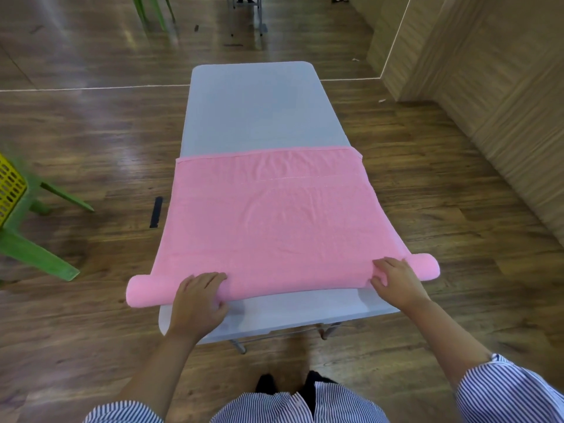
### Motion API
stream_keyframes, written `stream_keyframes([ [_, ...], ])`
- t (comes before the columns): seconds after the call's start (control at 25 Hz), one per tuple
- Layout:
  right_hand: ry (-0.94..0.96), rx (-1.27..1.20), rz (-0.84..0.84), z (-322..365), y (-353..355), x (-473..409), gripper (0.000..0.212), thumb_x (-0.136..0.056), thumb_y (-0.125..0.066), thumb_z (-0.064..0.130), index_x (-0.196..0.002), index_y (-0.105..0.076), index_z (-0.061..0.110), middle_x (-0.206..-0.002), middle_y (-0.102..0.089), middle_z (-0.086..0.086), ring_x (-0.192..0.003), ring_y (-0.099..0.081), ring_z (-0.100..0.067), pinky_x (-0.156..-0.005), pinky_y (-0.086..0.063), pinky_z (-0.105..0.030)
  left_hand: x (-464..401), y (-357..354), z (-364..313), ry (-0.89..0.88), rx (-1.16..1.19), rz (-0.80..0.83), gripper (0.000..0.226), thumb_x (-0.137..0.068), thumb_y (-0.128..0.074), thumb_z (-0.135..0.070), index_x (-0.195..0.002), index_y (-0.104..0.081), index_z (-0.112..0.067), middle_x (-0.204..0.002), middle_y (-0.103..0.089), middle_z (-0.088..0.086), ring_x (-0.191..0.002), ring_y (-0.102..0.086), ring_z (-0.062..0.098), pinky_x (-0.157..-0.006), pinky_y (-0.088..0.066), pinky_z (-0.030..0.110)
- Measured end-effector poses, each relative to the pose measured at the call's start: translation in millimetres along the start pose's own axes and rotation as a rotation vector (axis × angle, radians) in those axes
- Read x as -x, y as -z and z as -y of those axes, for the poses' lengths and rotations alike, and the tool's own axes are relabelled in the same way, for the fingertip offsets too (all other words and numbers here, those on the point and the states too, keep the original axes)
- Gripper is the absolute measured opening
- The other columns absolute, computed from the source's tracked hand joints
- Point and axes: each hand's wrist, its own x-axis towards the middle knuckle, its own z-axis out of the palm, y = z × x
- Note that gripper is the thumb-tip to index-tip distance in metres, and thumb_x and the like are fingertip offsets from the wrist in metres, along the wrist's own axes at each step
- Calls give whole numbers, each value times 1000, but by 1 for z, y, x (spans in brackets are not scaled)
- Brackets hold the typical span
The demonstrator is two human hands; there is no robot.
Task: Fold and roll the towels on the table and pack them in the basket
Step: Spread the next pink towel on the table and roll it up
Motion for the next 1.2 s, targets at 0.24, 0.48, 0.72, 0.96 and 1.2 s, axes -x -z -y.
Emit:
stream_keyframes([
  [0.24, -24, 42, 140, 4, 2, -1, 64, -80, -60, 7, -140, -37, 10, -143, -42, -4, -137, -29, -20, -116, -10, -38, -6, -5, -1, 12, -26, 58, 58, -64, -42, -36, -109, -69, -12, -102, -70, 3, -91, -66, 23, -90, -47, 49],
  [0.48, 26, 161, 156, 0, 12, -7, 52, -82, -47, 34, -131, -50, 16, -129, -56, 0, -122, -46, -21, -110, -21, -35, -14, 1, 2, -11, -61, 35, 50, -66, -42, -39, -96, -72, -13, -77, -71, 0, -67, -65, 23, -71, -47, 40],
  [0.72, 153, 19, 64, -10, 16, -26, 48, -73, -59, 25, -118, -56, 8, -112, -58, -7, -98, -56, -29, -88, -43, -39, -28, -1, -23, -22, -76, -18, 52, -65, -41, -30, -105, -65, -9, -104, -67, 6, -89, -64, 25, -78, -48, 42],
  [0.96, 302, 66, -50, -31, 6, -25, 53, -76, -40, 36, -115, -63, 9, -102, -65, -5, -96, -62, -25, -99, -38, -51, -30, -16, -53, 11, -85, 60, 57, -61, -49, -32, -111, -64, -9, -108, -66, 5, -98, -62, 26, -86, -47, 47],
  [1.2, 307, 76, 128, -35, 11, -30, 64, -71, -33, 42, -121, -59, 12, -111, -64, -4, -104, -59, -26, -97, -39, -40, -27, -21, -55, 68, -75, 54, 52, -67, -42, -36, -103, -70, -11, -97, -71, 1, -87, -66, 23, -86, -42, 39],
])
